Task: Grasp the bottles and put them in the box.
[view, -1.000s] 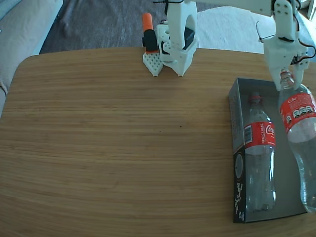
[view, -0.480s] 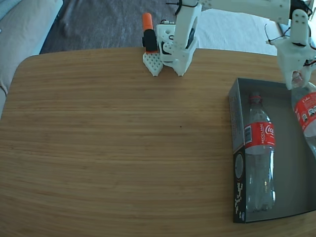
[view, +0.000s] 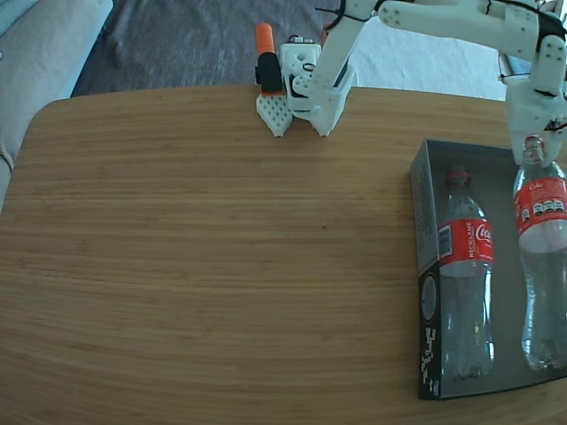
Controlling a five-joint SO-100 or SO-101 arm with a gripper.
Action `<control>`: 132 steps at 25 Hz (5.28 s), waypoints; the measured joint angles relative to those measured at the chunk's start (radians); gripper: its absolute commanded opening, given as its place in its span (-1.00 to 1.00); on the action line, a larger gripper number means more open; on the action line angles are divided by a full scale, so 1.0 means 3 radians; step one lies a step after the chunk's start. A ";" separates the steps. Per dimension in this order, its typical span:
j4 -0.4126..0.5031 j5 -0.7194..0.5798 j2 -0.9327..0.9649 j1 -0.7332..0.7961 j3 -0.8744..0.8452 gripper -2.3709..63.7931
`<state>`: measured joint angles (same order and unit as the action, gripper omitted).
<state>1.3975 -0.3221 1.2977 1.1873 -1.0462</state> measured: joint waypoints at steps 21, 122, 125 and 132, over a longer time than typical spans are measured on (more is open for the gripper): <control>0.0102 0.0138 -0.0685 0.0215 0.0752 -0.94; -0.0588 0.0373 0.2577 -0.2950 -0.2761 -0.93; -0.0639 0.0373 0.2792 -0.3078 -0.2996 -0.93; -0.0639 0.0373 0.3416 -0.3298 -0.3615 -0.93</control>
<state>1.2057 -0.2102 2.3224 0.1979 -2.1307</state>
